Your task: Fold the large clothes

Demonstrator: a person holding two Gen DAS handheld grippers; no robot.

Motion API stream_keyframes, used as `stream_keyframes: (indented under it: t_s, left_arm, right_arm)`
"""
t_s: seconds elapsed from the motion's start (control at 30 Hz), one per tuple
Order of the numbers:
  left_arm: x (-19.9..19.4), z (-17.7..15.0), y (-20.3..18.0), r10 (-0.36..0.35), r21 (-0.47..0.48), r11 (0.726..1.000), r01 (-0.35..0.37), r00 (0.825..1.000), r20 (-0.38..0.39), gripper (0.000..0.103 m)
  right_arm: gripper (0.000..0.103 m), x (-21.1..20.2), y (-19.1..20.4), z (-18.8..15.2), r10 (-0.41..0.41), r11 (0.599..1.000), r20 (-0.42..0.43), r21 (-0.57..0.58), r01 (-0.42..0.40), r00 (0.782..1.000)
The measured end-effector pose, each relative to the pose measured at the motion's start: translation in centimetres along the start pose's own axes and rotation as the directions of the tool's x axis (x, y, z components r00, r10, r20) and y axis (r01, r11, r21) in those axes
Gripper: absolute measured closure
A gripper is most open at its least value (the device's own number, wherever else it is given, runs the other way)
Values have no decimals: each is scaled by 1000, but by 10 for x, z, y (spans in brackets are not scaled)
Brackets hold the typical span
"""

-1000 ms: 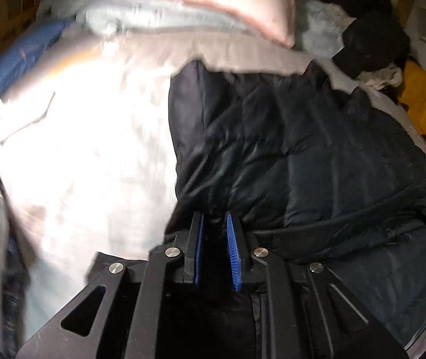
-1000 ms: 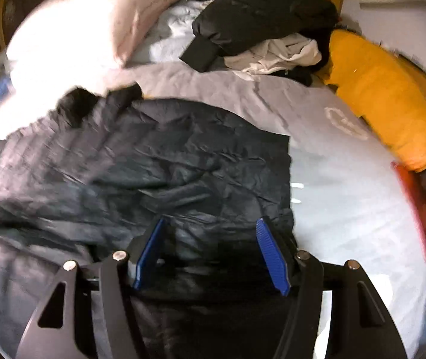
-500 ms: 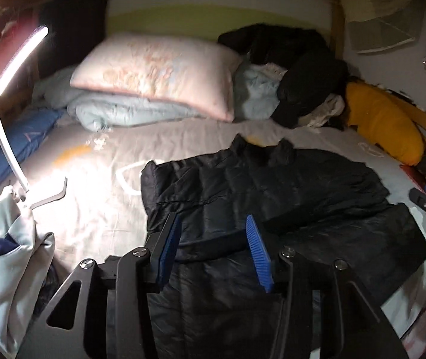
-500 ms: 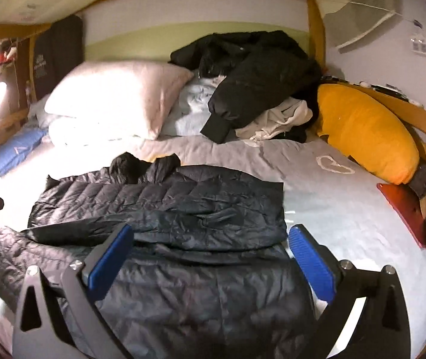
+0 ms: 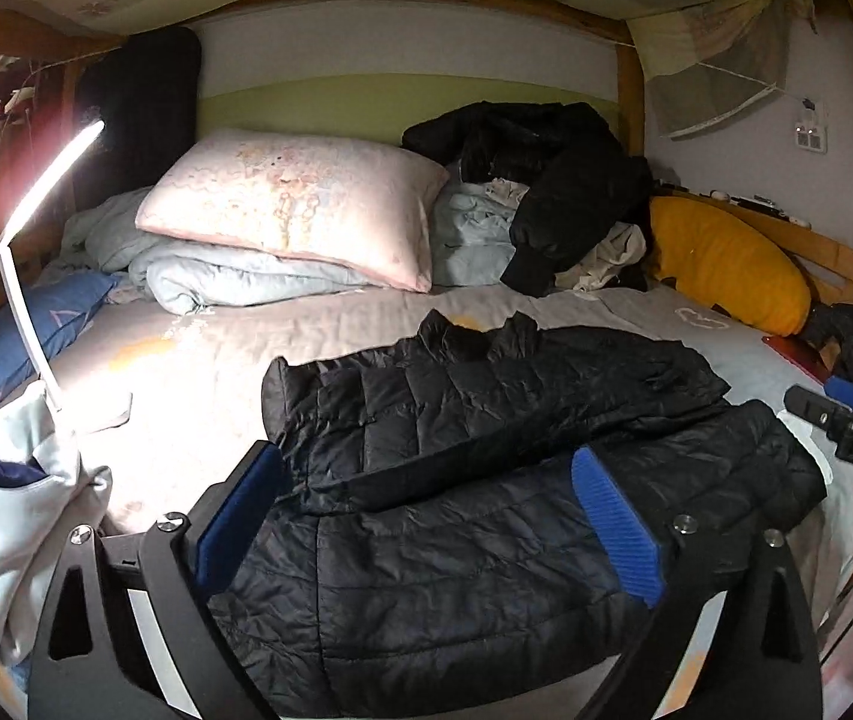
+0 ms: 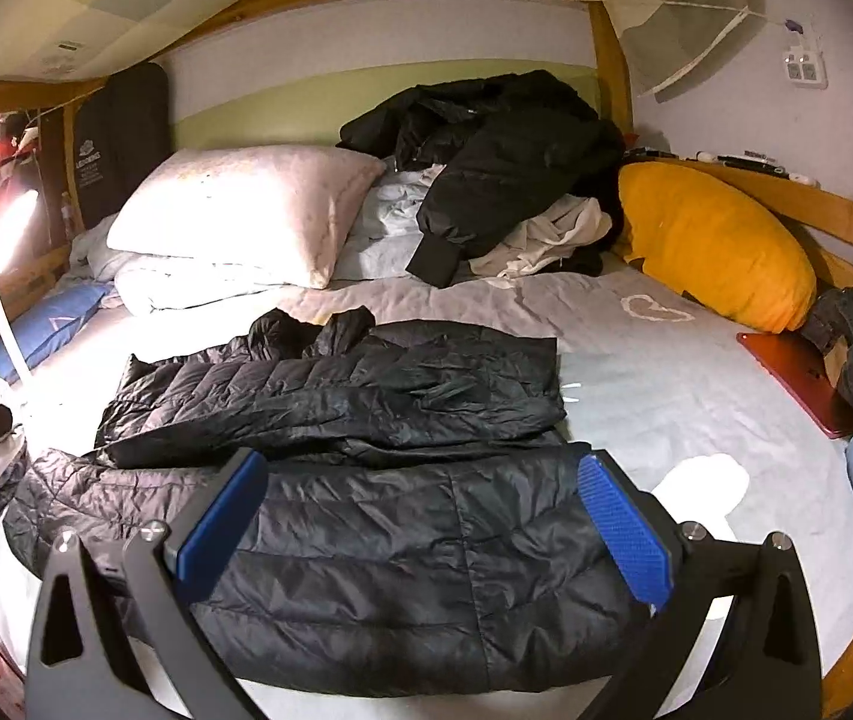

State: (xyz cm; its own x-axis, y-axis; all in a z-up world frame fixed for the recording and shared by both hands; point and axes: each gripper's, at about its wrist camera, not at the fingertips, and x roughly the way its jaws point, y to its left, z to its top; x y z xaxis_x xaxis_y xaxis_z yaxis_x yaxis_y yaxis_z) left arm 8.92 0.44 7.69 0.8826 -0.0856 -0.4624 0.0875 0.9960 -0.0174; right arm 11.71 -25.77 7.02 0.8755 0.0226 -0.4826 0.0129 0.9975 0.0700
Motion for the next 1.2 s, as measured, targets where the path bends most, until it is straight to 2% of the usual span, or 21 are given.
stream_keyframes:
  t_s: [0.13, 0.4, 0.63, 0.77, 0.9, 0.97, 1.07, 1.2]
  left_arm:
    - [1, -4, 0, -22, -11, 1000, 22, 1000, -12, 5]
    - [-2, -5, -2, 4, 11, 1000, -4, 999, 39, 1]
    - [2, -9, -6, 13, 31, 999, -14, 999, 30, 1]
    - [6, -10, -14, -17, 90, 996, 19, 1000, -17, 1]
    - [11, -16, -26, -40, 149, 988, 50, 997, -70, 1]
    - [14, -23, -32, -54, 170, 983, 72, 993, -107, 1]
    - [19, -43, -38, -50, 202, 976, 80, 987, -150, 1]
    - [30, -66, -51, -70, 243, 962, 128, 970, -231, 1]
  right_arm:
    - [0, 0, -1, -1, -6, 1000, 3, 4, 6, 1000]
    - [0, 6, 1, -1, 6, 1000, -11, -4, -6, 1000]
    - [0, 7, 7, -3, 23, 999, -12, -26, -23, 1000]
    - [0, 7, 15, -6, 46, 996, -30, -70, -48, 998]
    - [0, 19, 30, -15, 124, 977, -154, -153, -148, 980]
    - [0, 22, 37, -23, 129, 966, -188, -197, -166, 974]
    - [0, 20, 54, -37, 112, 938, -202, -300, -170, 973]
    - [0, 18, 78, -63, 109, 875, -251, -435, -213, 962]
